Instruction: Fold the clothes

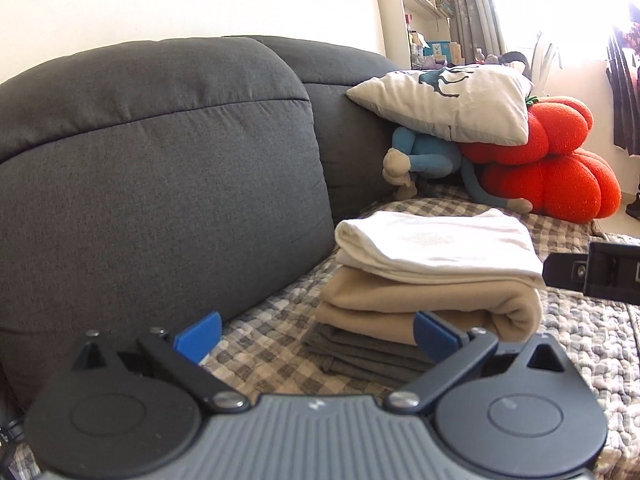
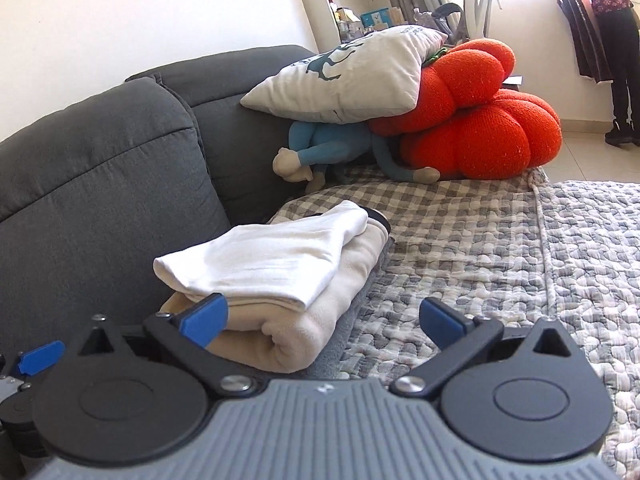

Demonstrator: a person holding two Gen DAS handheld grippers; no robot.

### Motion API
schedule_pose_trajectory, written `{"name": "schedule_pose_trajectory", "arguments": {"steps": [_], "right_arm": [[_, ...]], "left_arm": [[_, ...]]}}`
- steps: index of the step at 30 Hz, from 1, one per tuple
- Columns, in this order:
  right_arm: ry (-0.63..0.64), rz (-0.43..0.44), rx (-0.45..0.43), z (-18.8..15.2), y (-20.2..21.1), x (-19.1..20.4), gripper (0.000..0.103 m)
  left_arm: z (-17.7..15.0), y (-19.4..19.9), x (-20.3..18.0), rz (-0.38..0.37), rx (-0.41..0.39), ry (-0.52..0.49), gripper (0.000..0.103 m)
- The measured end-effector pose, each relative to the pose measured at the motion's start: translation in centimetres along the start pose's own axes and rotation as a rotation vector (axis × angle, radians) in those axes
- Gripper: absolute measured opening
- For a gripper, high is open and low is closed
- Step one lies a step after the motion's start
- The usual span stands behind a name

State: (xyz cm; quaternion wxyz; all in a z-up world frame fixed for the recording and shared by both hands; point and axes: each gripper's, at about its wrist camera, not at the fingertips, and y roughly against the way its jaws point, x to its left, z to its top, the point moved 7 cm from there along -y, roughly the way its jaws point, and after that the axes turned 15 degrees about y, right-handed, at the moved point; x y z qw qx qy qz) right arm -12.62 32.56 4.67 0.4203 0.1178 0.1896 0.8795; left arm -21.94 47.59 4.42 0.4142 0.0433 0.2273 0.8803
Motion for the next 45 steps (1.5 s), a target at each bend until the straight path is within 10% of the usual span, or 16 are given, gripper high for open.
{"name": "schedule_pose_trajectory", "arguments": {"steps": [45], "right_arm": [[0.036,-0.032,0.046,-2.5,0.1,0.8,0.103]], "left_arm": [[-0.8,-0.4,0.0,0.020,0.020,0.034,0.102]]}}
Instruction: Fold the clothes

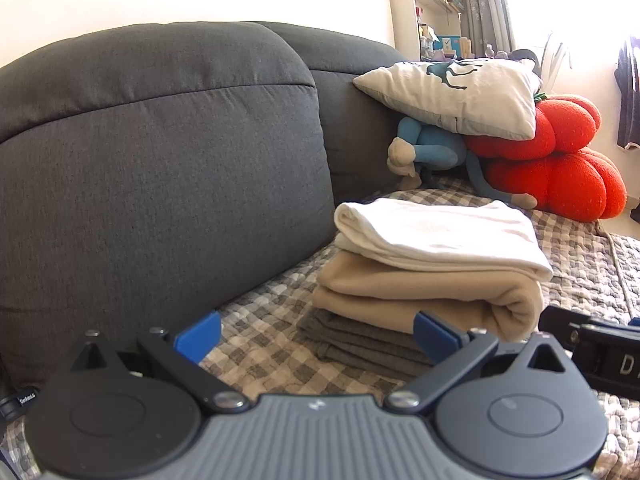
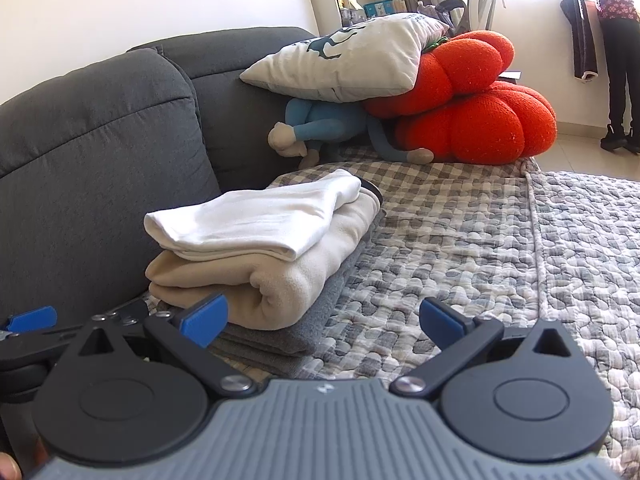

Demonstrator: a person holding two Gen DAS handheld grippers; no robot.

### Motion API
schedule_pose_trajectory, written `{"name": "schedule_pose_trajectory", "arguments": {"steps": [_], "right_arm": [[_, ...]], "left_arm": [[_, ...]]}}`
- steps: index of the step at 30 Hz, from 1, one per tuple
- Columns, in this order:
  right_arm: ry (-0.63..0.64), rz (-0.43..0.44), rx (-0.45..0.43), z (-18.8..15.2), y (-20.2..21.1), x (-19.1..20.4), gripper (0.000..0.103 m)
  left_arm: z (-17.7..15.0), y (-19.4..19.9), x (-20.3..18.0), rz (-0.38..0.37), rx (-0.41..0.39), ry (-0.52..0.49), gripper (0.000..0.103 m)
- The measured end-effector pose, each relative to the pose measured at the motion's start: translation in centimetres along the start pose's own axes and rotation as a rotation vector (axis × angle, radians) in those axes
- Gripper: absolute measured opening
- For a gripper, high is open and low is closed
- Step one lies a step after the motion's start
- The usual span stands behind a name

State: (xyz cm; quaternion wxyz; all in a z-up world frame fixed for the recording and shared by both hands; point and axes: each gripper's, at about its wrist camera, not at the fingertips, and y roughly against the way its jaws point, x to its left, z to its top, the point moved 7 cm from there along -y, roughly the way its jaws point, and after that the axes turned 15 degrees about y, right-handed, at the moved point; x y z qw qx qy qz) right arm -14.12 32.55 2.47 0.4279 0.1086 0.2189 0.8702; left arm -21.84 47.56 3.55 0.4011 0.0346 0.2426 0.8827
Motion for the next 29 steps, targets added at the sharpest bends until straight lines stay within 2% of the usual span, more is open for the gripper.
{"name": "schedule_pose_trajectory", "arguments": {"steps": [17,25,29], "right_arm": [[0.018,-0.003,0.015,-0.12,-0.32,0.03,0.103],[0.030,0.010,0.024,-0.23,-0.72,0.23,0.103],[0.031,0.012,0.026,-0.28,-0.79,0.20,0.103]], "left_arm": [[-0.12,-0.35,0.06,0.000,0.009,0.006,0.102],[0.09,-0.11,0.06,0.019,-0.043,-0.021,0.102],[0.03,-0.29,0.06,0.013,-0.020,-0.015,0.102]]}}
